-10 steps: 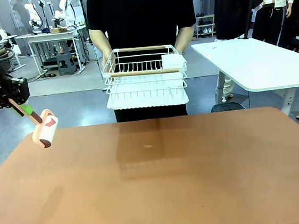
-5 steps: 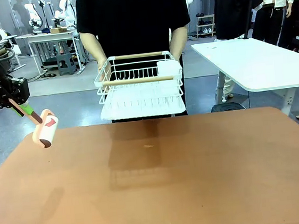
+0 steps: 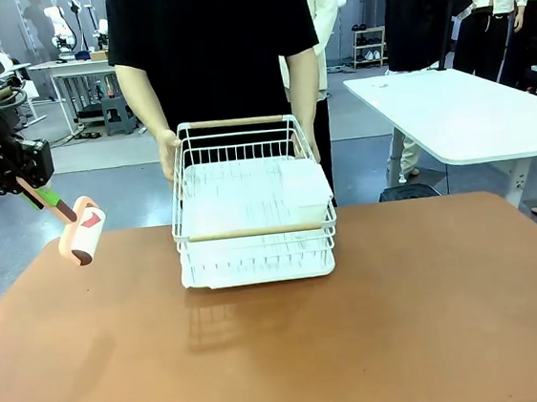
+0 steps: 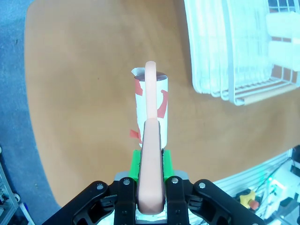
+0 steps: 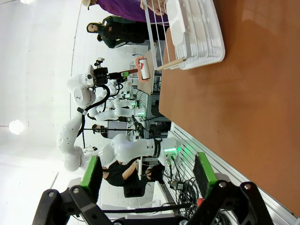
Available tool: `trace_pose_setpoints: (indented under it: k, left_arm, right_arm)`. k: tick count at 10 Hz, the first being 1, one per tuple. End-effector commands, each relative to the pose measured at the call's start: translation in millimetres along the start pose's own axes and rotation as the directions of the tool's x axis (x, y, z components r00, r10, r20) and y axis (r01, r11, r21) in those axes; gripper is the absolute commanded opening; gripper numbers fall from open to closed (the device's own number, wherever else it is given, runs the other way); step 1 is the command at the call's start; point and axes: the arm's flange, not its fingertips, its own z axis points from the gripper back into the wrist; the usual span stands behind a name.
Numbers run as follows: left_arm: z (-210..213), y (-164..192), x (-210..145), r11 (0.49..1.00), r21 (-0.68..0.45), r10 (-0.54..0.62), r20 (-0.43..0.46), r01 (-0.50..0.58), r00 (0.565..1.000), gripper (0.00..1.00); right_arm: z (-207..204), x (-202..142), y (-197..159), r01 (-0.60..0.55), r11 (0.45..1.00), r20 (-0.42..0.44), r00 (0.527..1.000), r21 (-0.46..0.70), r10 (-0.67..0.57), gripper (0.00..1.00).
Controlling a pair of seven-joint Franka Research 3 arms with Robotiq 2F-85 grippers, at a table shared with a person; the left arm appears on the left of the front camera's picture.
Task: Clean the table.
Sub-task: Place the Lint Roller down when the Dish drying rack is positioned in the middle of the table.
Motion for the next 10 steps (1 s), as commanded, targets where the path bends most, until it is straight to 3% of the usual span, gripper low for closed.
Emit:
trace_pose_setpoints:
  k: [1,10]
  left_arm:
    - [2.2,0.1,-1.0,1.0,-0.003,0.004,-0.01,-0.004,1.0,0.21]
    - [2.2,0.1,-1.0,1.0,-0.003,0.004,-0.01,-0.004,1.0,0.21]
  right_arm:
    - [-0.1,-0.7,2.4,-0.005,1.0,0.0,1.0,0.004,0.005,1.0]
    - [-0.1,-0.7,2.4,-0.005,1.0,0.0,1.0,0.004,0.005,1.0]
